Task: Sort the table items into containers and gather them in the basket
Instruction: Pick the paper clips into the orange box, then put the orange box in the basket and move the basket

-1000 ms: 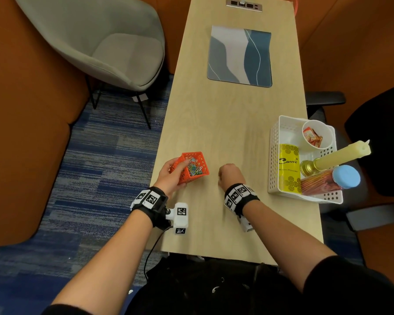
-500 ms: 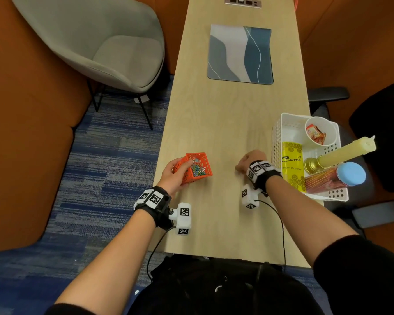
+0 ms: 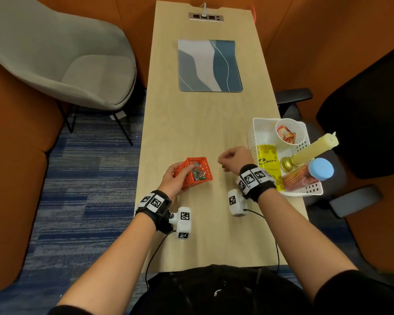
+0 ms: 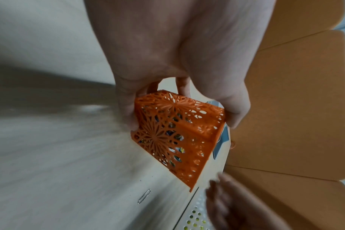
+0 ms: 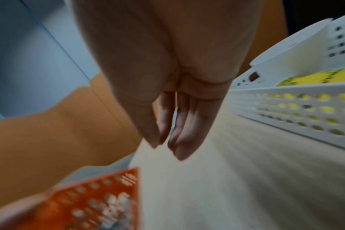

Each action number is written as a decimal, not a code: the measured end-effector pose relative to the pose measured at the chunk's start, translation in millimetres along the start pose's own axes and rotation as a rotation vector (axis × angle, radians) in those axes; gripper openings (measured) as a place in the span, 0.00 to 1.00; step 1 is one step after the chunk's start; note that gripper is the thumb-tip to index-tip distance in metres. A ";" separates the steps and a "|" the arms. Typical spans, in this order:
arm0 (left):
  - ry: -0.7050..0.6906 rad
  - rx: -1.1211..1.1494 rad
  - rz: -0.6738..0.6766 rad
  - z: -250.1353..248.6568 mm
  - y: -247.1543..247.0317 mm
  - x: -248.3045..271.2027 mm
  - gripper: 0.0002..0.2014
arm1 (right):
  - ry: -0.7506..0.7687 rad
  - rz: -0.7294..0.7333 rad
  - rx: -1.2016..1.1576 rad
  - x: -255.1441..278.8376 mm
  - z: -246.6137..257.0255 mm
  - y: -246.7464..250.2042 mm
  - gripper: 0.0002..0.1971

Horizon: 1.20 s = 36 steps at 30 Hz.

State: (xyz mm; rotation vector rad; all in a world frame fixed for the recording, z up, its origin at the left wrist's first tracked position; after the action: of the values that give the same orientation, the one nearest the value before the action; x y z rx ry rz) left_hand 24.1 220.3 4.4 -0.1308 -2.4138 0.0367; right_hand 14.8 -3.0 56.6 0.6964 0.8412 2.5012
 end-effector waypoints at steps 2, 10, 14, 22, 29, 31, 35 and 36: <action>-0.002 0.003 -0.004 0.2 0.4 0.5 0.24 | -0.073 -0.020 0.239 -1.5 -31.2 -11.2 0.02; 0.031 0.038 -0.031 4.1 9.1 0.3 0.22 | -0.165 -0.012 0.351 12.4 -65.6 -41.7 0.07; 0.028 0.040 -0.037 3.1 7.8 -0.2 0.24 | -0.145 0.064 0.424 5.1 -63.0 -45.6 0.09; 0.019 0.003 -0.035 0.9 -16.8 -4.3 0.20 | 0.110 0.216 -0.104 14.0 5.9 10.3 0.09; 0.049 0.003 0.120 -18.8 -73.1 -1.0 0.20 | 0.473 0.288 0.254 13.4 16.8 30.6 0.50; 0.037 0.016 0.173 -29.6 -92.8 0.1 0.21 | 0.497 0.220 0.226 10.4 20.3 44.4 0.45; -0.011 -0.043 0.246 -53.3 -122.8 -10.8 0.21 | 0.397 0.102 0.188 -6.6 29.5 96.3 0.46; -0.040 -0.102 0.218 -57.1 -126.1 -17.6 0.21 | 0.352 0.074 0.183 -14.5 30.9 110.9 0.46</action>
State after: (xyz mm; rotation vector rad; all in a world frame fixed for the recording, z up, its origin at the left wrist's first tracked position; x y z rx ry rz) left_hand 64.3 92.5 43.4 -0.4432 -2.4320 0.0158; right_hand 19.9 -78.3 144.8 0.3487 1.1990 2.6802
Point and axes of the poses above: each hand's wrist, its own x-axis away from the middle knuckle, its own y-axis out of the back of the hand, z = x × y, the point moved 4 cm from there along -x, towards the middle knuckle, and after that the axes turned 7 degrees about -z, right-handed, at the moved point
